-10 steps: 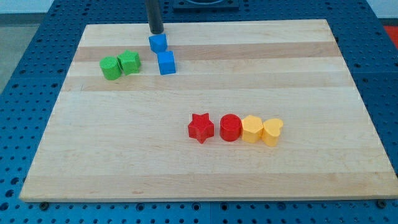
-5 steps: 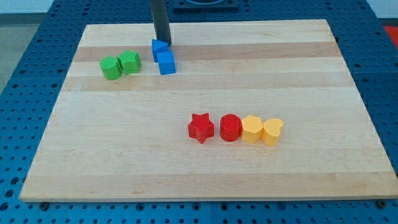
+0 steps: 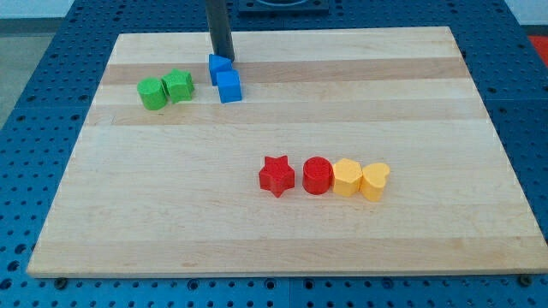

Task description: Push the triangle into the cube

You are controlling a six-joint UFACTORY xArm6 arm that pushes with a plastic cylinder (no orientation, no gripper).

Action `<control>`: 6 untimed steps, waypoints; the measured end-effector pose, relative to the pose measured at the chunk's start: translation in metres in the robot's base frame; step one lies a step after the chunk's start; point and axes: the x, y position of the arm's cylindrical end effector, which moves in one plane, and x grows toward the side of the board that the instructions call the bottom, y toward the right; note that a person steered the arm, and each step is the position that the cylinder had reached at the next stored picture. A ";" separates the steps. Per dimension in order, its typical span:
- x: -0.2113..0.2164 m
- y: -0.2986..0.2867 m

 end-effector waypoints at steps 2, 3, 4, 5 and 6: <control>0.015 0.008; -0.010 -0.020; -0.010 -0.032; 0.012 -0.032; 0.024 -0.032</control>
